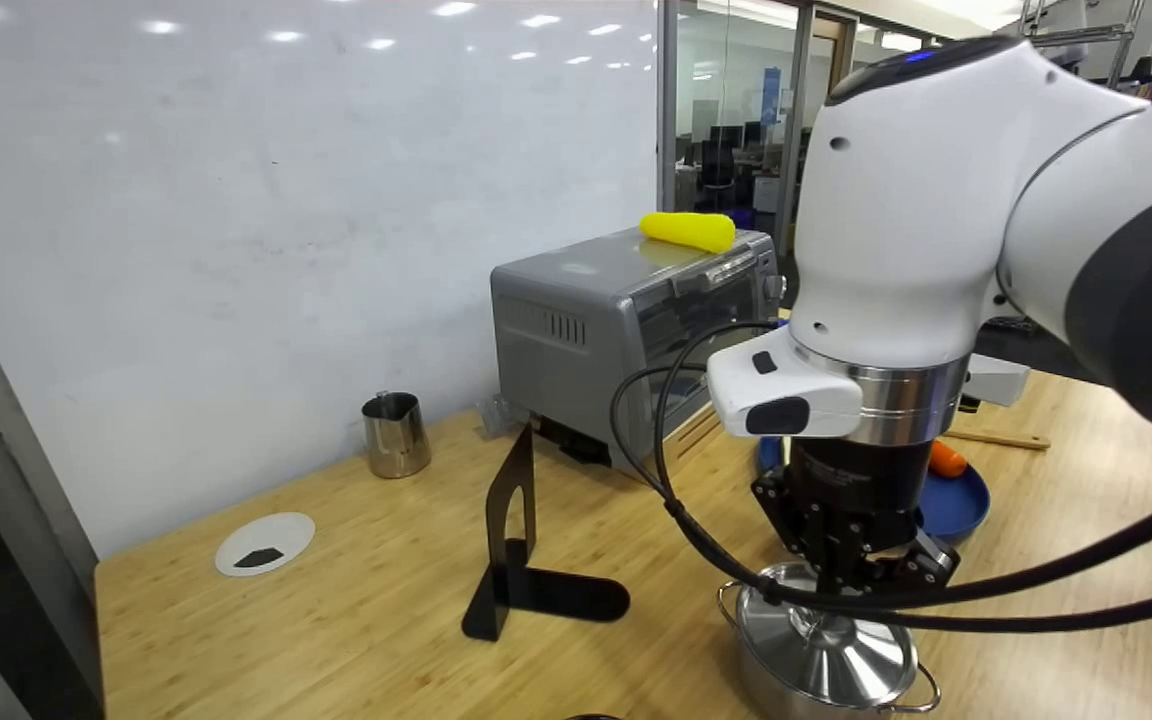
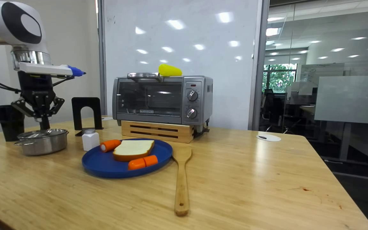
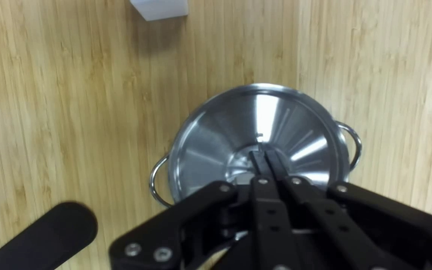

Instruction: Pick up the lid from the pot and put it on the table, then pick up the orange object from the pot and put it on the table, then pick up the lid and put it back on the pot

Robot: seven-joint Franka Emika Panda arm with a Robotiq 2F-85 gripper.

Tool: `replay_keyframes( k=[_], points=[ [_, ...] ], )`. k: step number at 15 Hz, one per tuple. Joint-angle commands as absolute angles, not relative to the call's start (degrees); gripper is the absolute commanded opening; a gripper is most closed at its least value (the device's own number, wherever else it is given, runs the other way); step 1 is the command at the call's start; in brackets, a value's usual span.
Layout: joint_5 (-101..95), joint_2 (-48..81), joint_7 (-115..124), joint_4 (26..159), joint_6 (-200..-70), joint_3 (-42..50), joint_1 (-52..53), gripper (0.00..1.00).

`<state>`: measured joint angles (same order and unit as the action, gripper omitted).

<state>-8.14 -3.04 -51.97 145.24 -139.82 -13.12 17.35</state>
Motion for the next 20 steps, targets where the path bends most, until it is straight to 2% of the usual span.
replay_keyframes(
  k=[1, 6, 11, 14, 20],
  points=[
    [-7.92, -1.63, -52.95, 144.27, -140.58, -13.28, 16.56, 0.30],
    [-7.61, -2.65, -52.84, 143.58, -138.75, -13.65, 16.87, 0.63],
    [-6.73, -8.18, -51.14, 140.76, -129.19, -12.94, 16.42, 0.98],
    [-5.34, -13.70, -47.18, 139.74, -123.50, -10.42, 14.83, 1.00],
    [-5.50, -23.65, -39.66, 141.41, -121.68, -3.27, 10.13, 1.00]
  ],
)
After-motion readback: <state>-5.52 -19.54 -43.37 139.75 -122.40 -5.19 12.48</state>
